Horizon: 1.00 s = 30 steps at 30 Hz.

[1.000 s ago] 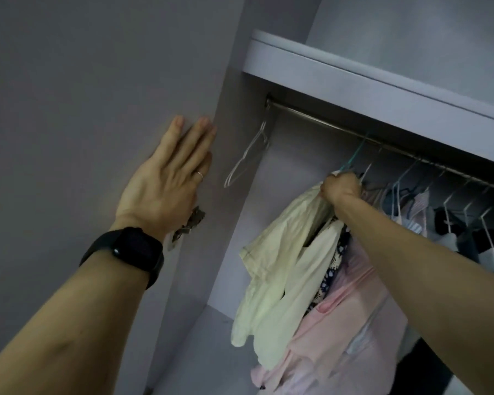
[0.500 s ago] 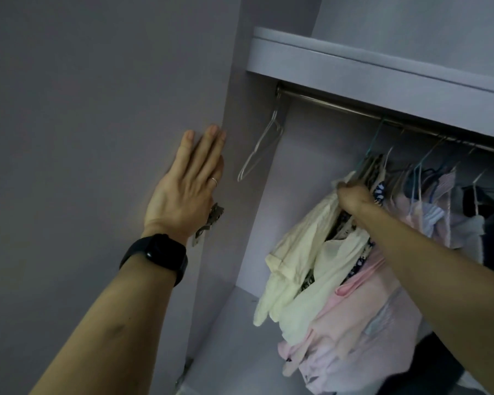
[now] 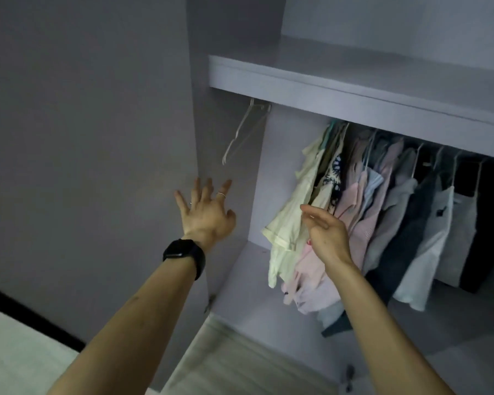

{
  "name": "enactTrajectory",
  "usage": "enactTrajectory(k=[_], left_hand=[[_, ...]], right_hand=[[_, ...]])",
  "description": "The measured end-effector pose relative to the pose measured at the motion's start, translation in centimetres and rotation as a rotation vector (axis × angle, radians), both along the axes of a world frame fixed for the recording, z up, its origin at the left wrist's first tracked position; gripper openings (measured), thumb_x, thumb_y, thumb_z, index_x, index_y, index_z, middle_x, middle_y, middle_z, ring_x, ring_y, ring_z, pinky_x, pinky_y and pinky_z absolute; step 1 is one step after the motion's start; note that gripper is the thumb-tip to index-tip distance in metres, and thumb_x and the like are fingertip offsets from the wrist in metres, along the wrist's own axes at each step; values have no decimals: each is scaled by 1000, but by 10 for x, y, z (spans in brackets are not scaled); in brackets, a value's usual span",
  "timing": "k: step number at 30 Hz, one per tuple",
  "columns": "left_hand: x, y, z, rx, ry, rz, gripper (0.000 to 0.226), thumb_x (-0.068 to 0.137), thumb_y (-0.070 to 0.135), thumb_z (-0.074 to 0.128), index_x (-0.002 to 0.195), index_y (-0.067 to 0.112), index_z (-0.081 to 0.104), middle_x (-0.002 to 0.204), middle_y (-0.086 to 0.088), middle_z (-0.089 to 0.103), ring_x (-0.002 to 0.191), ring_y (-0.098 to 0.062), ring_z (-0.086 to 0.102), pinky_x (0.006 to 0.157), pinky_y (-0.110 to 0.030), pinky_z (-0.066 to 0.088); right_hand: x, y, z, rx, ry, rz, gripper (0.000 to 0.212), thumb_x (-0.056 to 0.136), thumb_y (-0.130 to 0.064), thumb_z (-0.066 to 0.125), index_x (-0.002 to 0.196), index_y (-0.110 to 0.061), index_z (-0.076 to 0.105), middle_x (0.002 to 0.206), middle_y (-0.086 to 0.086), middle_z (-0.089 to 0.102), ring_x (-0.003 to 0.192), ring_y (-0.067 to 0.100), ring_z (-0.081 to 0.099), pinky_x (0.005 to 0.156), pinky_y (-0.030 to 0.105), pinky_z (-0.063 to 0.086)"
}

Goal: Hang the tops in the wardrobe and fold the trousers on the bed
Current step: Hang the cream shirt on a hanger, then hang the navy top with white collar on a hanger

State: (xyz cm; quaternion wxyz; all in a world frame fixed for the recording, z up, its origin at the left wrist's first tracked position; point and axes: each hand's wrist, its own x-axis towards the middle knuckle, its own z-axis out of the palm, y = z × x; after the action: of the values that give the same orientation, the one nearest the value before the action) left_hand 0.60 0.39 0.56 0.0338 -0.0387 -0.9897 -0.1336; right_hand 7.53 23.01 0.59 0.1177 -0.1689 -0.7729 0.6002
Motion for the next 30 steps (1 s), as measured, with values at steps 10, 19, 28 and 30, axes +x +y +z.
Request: enactTrajectory(k=[10, 19, 28, 30], left_hand=[[110, 85, -53, 237, -12, -369, 61, 95, 33, 56, 153, 33, 38, 156, 1, 42, 144, -26, 33, 120, -51, 23], [142, 157, -118, 245, -297, -851, 53, 97, 21, 60, 148, 20, 49, 147, -3, 53, 136, -25, 47, 113, -42, 36], [208, 232, -118, 142, -362, -1593, 50, 98, 22, 59, 147, 18, 49, 141, -3, 58, 128, -24, 52, 109, -37, 41], [243, 243, -113, 110, -375, -1758, 51, 100, 23, 56, 149, 19, 47, 146, -1, 54, 133, -22, 48, 112, -37, 39]], right_hand=[[146, 27, -37, 307, 153, -34, 19, 96, -12, 66, 107, -23, 77, 110, -33, 62, 111, -12, 55, 94, 9, 42], [233, 52, -91, 483, -137, -386, 22, 93, -10, 70, 113, -15, 77, 117, 3, 72, 105, 23, 64, 96, 33, 50], [351, -22, -103, 357, -465, -1048, 24, 96, -20, 68, 119, -24, 75, 127, -1, 68, 117, 26, 61, 102, 35, 45], [378, -48, -101, 316, -501, -1215, 23, 94, -16, 70, 116, -20, 76, 123, 1, 70, 114, 27, 63, 102, 38, 47]])
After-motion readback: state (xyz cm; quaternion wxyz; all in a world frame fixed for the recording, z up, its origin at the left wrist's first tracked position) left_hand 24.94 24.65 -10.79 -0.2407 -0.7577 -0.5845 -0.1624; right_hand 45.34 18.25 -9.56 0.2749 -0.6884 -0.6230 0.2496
